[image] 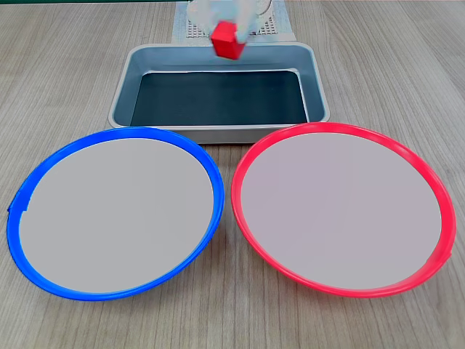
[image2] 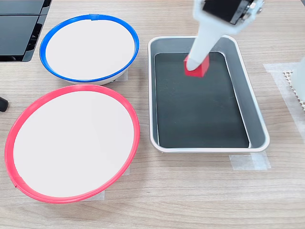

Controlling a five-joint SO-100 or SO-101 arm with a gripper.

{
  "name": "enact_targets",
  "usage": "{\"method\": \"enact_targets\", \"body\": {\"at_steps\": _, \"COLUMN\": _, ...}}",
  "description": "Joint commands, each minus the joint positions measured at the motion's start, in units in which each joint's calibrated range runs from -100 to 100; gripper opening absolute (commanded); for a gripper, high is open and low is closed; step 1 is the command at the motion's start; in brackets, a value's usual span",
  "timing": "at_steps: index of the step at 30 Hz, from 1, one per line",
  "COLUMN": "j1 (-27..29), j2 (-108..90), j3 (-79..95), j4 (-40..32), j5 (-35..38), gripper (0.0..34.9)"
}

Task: Move a red block from tray to red dish

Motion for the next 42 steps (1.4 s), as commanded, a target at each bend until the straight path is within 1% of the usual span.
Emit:
{"method": "enact_targets", "body": {"at_steps": 1, "j1": -8.5, "j2": 9.8, "j3": -16.0, "j4": -2.9, "j5": -17.2, "gripper": 0.2}}
{"method": "enact_targets", "body": {"at_steps": 3, "j1": -10.0, "j2": 14.6, "j3": -20.0, "j4": -7.6, "j5": -21.8, "gripper": 0.1}}
{"method": "enact_targets", "body": {"at_steps": 5, "j1": -10.8, "j2": 19.0, "j3": -22.2, "j4": -13.8, "j5": -24.9, "gripper": 0.1}}
{"method": "enact_targets", "body": {"at_steps": 7, "j1": -10.9, "j2": 22.7, "j3": -21.9, "j4": -22.7, "j5": -27.2, "gripper": 0.1}}
{"method": "enact_targets", "body": {"at_steps": 8, "j1": -11.0, "j2": 23.5, "j3": -21.3, "j4": -25.1, "j5": -27.5, "gripper": 0.1}}
{"method": "enact_targets", "body": {"at_steps": 9, "j1": -11.2, "j2": 25.2, "j3": -19.7, "j4": -30.7, "j5": -27.8, "gripper": 0.1}}
{"method": "enact_targets", "body": {"at_steps": 11, "j1": -11.5, "j2": 26.4, "j3": -17.6, "j4": -35.5, "j5": -27.6, "gripper": 0.1}}
{"method": "enact_targets", "body": {"at_steps": 15, "j1": -12.5, "j2": 28.6, "j3": -10.6, "j4": -48.1, "j5": -25.8, "gripper": 0.2}}
{"method": "enact_targets", "body": {"at_steps": 17, "j1": -12.9, "j2": 29.4, "j3": -8.5, "j4": -51.4, "j5": -24.9, "gripper": 0.6}}
{"method": "enact_targets", "body": {"at_steps": 18, "j1": -13.1, "j2": 29.6, "j3": -7.8, "j4": -52.3, "j5": -24.5, "gripper": 1.8}}
{"method": "enact_targets", "body": {"at_steps": 21, "j1": -13.4, "j2": 30.6, "j3": -5.8, "j4": -55.3, "j5": -23.6, "gripper": 7.5}}
{"method": "enact_targets", "body": {"at_steps": 23, "j1": -13.5, "j2": 31.0, "j3": -5.0, "j4": -56.4, "j5": -23.2, "gripper": 12.0}}
{"method": "enact_targets", "body": {"at_steps": 24, "j1": -13.5, "j2": 31.0, "j3": -4.6, "j4": -56.9, "j5": -23.0, "gripper": 13.3}}
{"method": "enact_targets", "body": {"at_steps": 26, "j1": -13.4, "j2": 30.7, "j3": -3.5, "j4": -58.3, "j5": -22.8, "gripper": 17.2}}
{"method": "enact_targets", "body": {"at_steps": 27, "j1": -13.2, "j2": 30.3, "j3": -3.0, "j4": -58.9, "j5": -22.8, "gripper": 17.6}}
{"method": "enact_targets", "body": {"at_steps": 28, "j1": -13.0, "j2": 29.6, "j3": -2.4, "j4": -59.6, "j5": -22.8, "gripper": 16.8}}
{"method": "enact_targets", "body": {"at_steps": 29, "j1": -12.8, "j2": 28.8, "j3": -1.7, "j4": -60.4, "j5": -23.0, "gripper": 15.3}}
{"method": "enact_targets", "body": {"at_steps": 30, "j1": -12.4, "j2": 27.4, "j3": -0.6, "j4": -61.5, "j5": -23.4, "gripper": 12.5}}
{"method": "enact_targets", "body": {"at_steps": 31, "j1": -12.1, "j2": 26.0, "j3": 0.6, "j4": -62.4, "j5": -23.9, "gripper": 8.7}}
{"method": "enact_targets", "body": {"at_steps": 32, "j1": -11.0, "j2": 22.9, "j3": 2.8, "j4": -63.8, "j5": -25.4, "gripper": 0.3}}
{"method": "enact_targets", "body": {"at_steps": 34, "j1": -9.1, "j2": 16.7, "j3": 7.5, "j4": -65.7, "j5": -28.1, "gripper": 0.3}}
{"method": "enact_targets", "body": {"at_steps": 35, "j1": -7.1, "j2": 11.5, "j3": 12.4, "j4": -67.8, "j5": -30.2, "gripper": 0.2}}
{"method": "enact_targets", "body": {"at_steps": 38, "j1": -3.3, "j2": 2.2, "j3": 20.9, "j4": -69.6, "j5": -33.6, "gripper": 0.1}}
{"method": "enact_targets", "body": {"at_steps": 40, "j1": 0.2, "j2": -6.3, "j3": 28.2, "j4": -68.1, "j5": -35.9, "gripper": 0.0}}
{"method": "enact_targets", "body": {"at_steps": 42, "j1": 2.7, "j2": -14.2, "j3": 35.5, "j4": -65.6, "j5": -35.9, "gripper": 0.0}}
